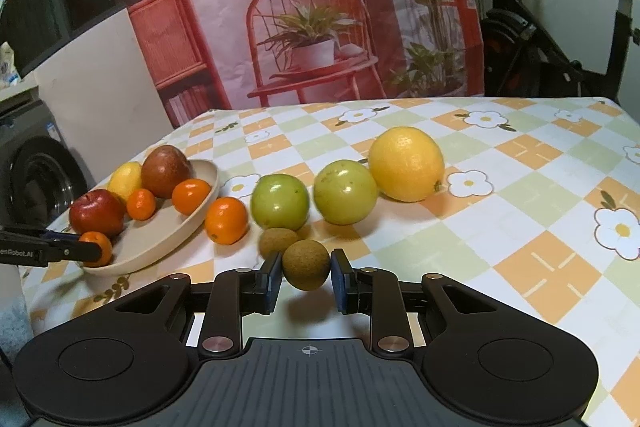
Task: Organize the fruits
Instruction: 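Carry the tangerine onto the plate with the left tool while the right tool carries a small brown fruit there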
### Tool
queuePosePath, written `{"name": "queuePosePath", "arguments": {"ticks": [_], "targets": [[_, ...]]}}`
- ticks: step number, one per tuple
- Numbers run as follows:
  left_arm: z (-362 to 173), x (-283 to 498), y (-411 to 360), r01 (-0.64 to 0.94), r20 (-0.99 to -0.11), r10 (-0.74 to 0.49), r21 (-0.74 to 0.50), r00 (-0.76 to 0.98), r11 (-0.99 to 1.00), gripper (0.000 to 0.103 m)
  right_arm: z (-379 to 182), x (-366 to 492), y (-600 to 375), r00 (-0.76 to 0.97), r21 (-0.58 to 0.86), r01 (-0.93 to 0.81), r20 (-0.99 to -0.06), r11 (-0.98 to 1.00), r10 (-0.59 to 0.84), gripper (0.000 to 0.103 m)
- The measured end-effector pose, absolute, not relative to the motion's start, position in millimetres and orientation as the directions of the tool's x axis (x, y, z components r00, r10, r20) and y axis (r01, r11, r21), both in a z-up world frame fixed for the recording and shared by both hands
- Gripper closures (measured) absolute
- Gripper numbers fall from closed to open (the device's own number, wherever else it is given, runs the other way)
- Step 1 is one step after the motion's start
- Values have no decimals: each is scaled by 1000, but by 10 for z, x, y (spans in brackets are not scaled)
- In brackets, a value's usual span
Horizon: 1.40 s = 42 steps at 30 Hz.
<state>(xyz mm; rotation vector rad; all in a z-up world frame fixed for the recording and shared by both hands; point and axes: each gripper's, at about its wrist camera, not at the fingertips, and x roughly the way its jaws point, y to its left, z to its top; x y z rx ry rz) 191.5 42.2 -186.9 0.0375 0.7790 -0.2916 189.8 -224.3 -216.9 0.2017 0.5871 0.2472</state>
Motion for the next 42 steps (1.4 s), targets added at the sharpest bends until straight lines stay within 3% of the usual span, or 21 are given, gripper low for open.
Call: {"name": "queuePosePath", "arguments": {"ticks": [11,19,28,42], "targets": [[-1868,1878,444,282,-683,-252,-70,685,957,61,-1917,2112,-1519,756,200,-376,-498,905,425,79],[-1873,1868,459,290,-678,-259,-70,688,954,61,-1923,2354,-941,679,144,-504,-543,851,494,79],[-1872,1858,437,288,-676,-251,-58,693,956,61,-2057,2355,-813,663,132,-509,-569,850,486,79],[-1874,1840,420,286,-676,-239,-42,697,957,61,-2013,2198,-1092,738,122,-453,-504,883,449,78]]}}
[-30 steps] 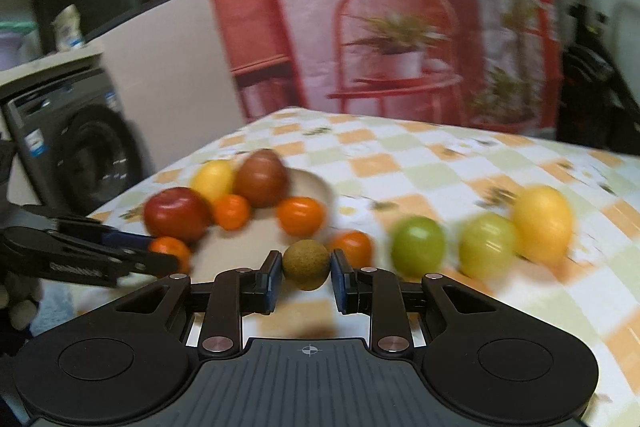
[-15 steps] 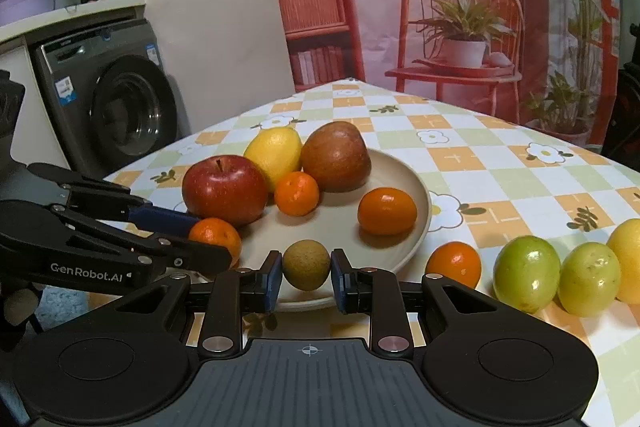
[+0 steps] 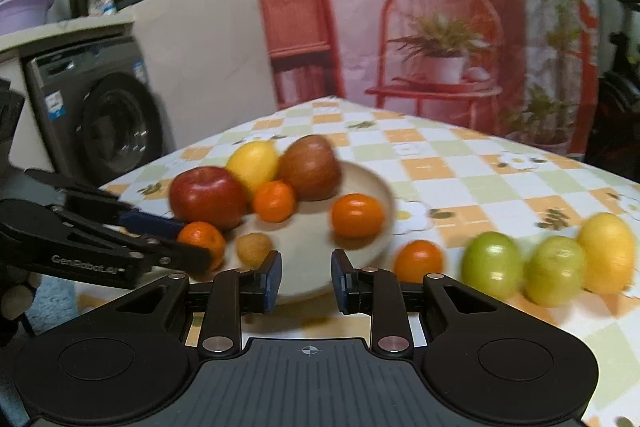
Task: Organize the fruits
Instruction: 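Carry the tangerine onto the plate with the left tool while the right tool carries a small brown fruit there, then move the right tool to another small brown fruit and grasp it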
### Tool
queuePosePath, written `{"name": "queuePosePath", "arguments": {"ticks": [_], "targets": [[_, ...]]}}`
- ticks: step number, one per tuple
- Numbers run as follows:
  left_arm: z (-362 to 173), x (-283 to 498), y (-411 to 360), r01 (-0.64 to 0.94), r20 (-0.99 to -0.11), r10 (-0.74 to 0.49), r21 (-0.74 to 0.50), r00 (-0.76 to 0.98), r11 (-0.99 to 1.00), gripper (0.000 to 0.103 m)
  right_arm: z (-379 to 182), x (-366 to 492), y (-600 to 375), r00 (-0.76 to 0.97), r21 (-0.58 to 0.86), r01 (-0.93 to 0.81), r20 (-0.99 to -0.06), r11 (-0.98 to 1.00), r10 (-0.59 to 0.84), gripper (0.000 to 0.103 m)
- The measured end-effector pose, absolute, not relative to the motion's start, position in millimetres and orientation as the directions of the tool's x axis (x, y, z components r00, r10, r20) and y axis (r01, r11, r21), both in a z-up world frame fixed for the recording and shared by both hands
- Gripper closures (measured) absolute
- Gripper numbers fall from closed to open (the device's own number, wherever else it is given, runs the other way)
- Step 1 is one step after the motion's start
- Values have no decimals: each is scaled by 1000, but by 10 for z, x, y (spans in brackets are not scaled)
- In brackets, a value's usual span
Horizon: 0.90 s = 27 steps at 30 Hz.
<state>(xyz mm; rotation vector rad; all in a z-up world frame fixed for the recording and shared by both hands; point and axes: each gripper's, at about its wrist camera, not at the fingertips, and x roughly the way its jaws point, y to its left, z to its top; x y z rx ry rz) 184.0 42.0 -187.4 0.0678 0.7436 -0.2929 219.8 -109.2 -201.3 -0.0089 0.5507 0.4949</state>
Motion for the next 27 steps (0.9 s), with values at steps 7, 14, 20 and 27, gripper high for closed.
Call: {"name": "queuePosePath", "arguments": {"ticks": [7,14,20,27], "targets": [[-1874,1839,408,281,-676,-229,-34,701,959,61,-2015,2093,-1573,809,141,-323,-471,936,351,75],[-1877,1835,385,275,-677,-217,-22,703,961,61,-2108,2072,-1880,843,173,-219,-463,960,276,73],[-1863,1827,398,258,-675,-215,-36,706,965,61,-2157,2154,-1876,830,173,-185,-500,967,248,70],[-1811,1778,350,255,-640,-218,-36,736,966,61,-2235,2286,-1863,795,179,-135,-568,975,214,71]]}}
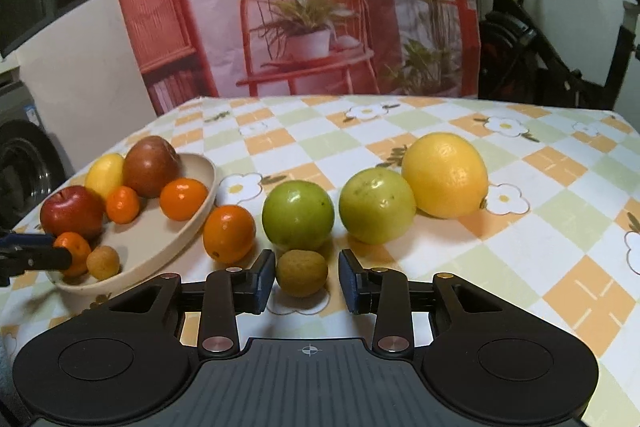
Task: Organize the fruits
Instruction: 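Move the right tool to another small brown fruit and grasp it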
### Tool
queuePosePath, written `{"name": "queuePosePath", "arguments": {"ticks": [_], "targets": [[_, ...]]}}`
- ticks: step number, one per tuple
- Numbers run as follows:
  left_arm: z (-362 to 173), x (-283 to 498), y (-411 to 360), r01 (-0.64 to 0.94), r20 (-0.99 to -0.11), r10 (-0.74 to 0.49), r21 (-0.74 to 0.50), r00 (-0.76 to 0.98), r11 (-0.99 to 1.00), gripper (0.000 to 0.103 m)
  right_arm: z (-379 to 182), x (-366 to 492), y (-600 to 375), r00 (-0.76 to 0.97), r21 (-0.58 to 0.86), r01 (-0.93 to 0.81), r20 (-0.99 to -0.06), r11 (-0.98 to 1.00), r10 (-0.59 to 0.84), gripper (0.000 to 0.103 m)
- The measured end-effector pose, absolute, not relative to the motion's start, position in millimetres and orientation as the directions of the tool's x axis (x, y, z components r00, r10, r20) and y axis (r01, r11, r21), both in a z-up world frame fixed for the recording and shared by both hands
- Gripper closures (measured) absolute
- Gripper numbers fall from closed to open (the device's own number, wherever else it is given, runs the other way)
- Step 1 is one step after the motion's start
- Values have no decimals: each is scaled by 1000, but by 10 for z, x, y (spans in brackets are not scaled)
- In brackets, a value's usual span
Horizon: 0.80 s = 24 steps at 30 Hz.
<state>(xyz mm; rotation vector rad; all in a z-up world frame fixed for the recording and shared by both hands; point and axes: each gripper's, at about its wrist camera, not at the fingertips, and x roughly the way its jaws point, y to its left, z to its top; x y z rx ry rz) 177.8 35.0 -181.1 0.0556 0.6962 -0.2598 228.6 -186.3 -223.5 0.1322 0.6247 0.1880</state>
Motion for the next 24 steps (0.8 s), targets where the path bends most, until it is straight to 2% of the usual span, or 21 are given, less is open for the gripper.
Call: {"name": "queuePosePath", "arguments": {"ticks": [5,16,24], "targets": [[-1741,1729,293,267,-600,-221,-14,769,964,61,-2259,2289,-1866,789,191,-141,-571,971,227,77],[-1739,1716,272,265,-597,-216,-6,772,964,61,-2238,2226,-1892,808,205,-144,-541,968,234,77],[-1713,1705,170,324,-593,-241,35,768,945,61,-2217,2177,-1924,824,212,-138,-517,967,231,77]]}}
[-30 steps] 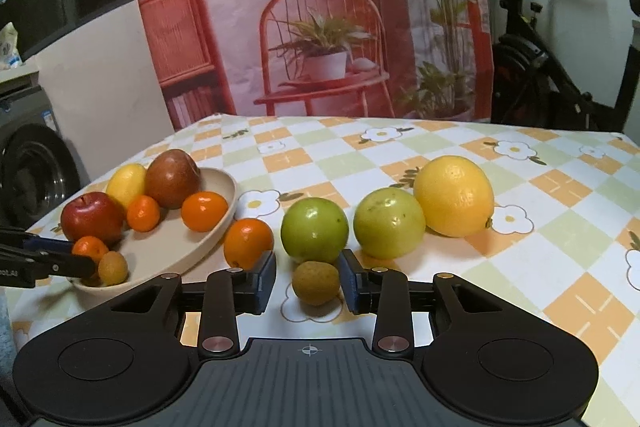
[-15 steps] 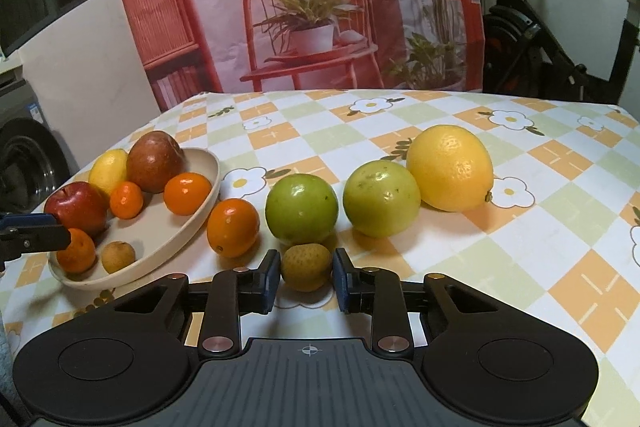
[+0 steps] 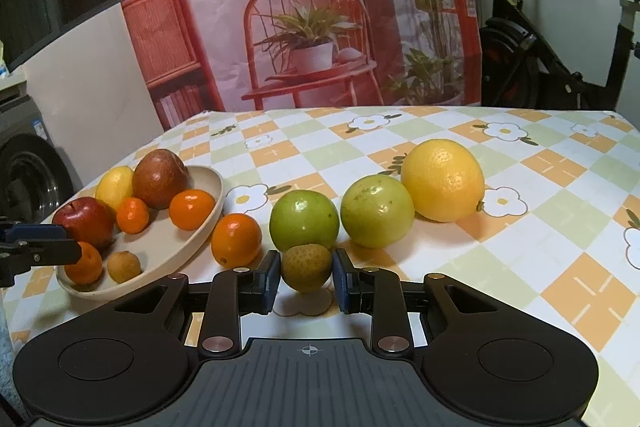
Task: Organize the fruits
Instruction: 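Move the right tool to another small brown fruit and grasp it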
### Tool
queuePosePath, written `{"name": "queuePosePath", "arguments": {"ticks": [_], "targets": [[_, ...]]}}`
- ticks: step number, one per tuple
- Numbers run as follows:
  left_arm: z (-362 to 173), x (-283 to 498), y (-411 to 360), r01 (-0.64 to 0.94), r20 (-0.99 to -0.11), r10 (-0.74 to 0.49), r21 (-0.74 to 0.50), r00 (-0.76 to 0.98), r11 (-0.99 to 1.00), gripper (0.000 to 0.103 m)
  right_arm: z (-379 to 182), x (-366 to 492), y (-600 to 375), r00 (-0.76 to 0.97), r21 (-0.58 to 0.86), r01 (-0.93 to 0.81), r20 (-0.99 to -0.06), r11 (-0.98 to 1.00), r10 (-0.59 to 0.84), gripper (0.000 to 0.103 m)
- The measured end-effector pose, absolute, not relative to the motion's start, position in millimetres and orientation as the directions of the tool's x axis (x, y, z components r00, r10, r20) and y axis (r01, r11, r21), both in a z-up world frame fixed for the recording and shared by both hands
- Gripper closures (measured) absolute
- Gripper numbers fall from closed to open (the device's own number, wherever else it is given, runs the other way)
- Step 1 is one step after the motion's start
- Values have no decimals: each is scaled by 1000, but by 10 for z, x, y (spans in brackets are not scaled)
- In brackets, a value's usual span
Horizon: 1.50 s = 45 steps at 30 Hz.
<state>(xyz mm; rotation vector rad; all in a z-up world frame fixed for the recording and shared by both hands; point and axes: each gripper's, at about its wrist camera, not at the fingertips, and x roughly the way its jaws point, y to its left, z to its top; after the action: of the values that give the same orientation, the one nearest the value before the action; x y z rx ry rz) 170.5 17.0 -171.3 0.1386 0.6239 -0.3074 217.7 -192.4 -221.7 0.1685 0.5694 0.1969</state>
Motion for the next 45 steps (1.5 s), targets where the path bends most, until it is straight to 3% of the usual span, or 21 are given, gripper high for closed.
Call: {"name": "queuePosePath", "arguments": {"ticks": [10,18,40,45], "targets": [[-1666,1895,-192,450,-625,-335,31,706,892,61,-2177,2100,-2027,821,166,-164,-523,972,228,77],[-1749,2143,-613,571,-644,-430,12,632,821,61,-2215,2022,-2430,838,313,-74,-496,947,229,77],[-1916,2551,-964,623,-725,-366,110,583,775,61,-2248,2026,-2450,837,342,-85,-485,936,253,77],[-1928,2528,-990,624,-734,-347,133,584,770,65,-2251,2027,-2459,837,342,-85,-485,936,253,77]]}}
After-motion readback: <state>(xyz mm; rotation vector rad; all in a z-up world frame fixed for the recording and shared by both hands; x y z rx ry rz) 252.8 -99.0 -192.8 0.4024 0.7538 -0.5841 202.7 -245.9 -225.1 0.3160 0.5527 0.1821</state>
